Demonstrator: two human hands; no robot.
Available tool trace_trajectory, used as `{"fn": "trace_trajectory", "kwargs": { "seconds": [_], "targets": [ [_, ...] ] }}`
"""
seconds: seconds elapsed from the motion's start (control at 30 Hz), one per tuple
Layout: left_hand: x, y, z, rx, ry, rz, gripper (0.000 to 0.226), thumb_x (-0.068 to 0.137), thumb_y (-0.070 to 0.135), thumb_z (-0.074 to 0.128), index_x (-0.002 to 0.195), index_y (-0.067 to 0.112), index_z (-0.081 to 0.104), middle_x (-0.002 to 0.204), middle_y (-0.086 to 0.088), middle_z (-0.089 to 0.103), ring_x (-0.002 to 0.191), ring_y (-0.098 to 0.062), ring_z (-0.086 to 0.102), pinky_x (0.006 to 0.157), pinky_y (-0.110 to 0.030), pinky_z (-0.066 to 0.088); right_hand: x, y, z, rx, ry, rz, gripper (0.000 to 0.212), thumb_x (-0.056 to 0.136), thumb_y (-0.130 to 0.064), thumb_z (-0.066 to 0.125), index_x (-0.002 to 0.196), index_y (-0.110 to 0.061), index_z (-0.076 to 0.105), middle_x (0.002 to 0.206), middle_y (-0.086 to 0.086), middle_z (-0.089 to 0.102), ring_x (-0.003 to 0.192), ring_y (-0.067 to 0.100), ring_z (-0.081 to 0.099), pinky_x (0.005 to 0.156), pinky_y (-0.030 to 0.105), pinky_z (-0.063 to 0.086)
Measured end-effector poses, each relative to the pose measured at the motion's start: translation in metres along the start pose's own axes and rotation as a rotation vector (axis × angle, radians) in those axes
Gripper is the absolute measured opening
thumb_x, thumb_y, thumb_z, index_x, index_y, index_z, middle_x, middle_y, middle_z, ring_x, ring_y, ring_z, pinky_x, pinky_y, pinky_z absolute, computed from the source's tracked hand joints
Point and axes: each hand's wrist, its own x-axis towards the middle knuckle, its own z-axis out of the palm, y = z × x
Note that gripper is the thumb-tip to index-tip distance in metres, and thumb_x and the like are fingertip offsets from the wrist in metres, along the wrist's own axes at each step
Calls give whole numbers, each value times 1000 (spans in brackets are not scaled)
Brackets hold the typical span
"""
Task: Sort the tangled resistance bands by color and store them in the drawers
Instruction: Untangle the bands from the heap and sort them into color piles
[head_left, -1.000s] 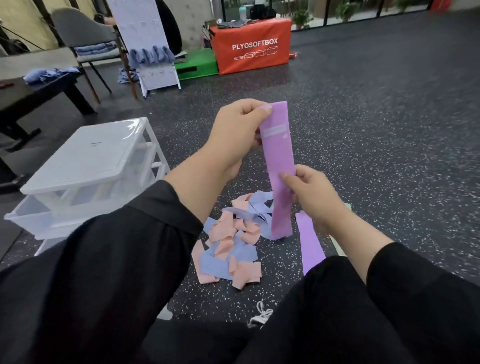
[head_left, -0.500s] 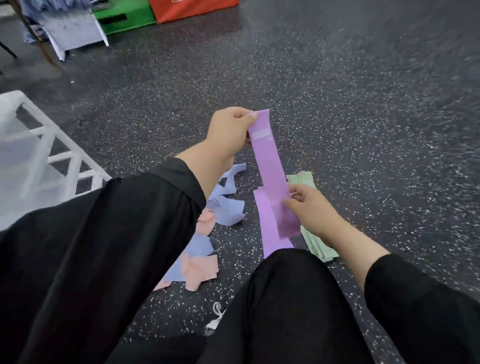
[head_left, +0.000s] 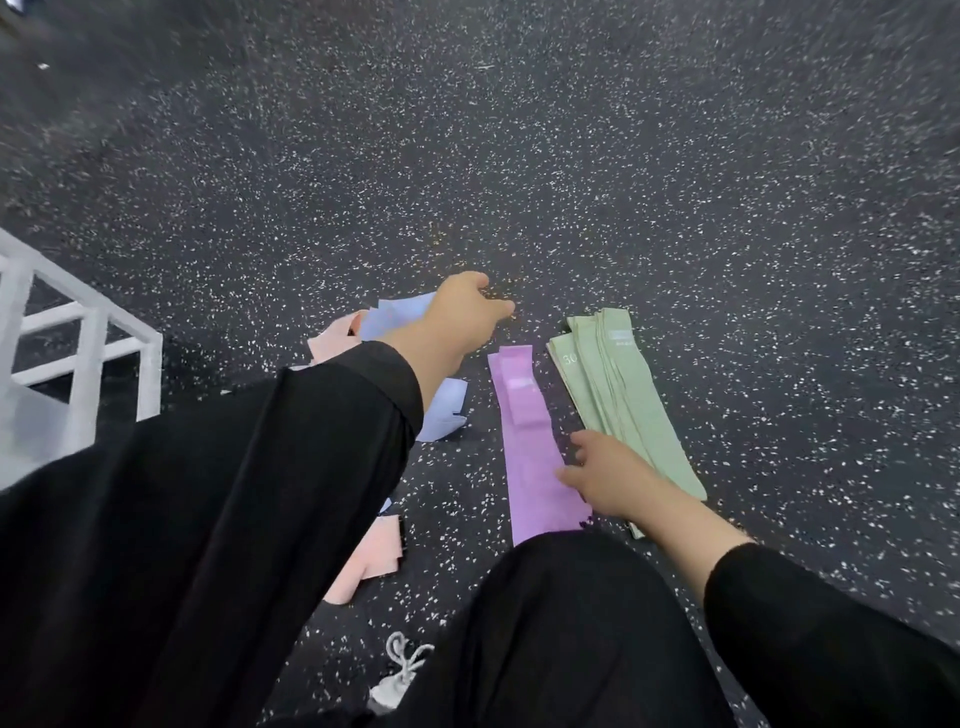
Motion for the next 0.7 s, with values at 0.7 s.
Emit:
{"fn": "trace_trajectory", "kwargs": {
  "seconds": [0.7],
  "targets": [
    [-107,-228,-75,719,226,84,36,88,20,49,114,12,71,120,-8,66,110,-33,61,90,-46,50,61,-163,67,-358,90,-280,36,101,-19,51,136,-12,52,132,15,59,117,34,59,89,37,49]
  ]
}}
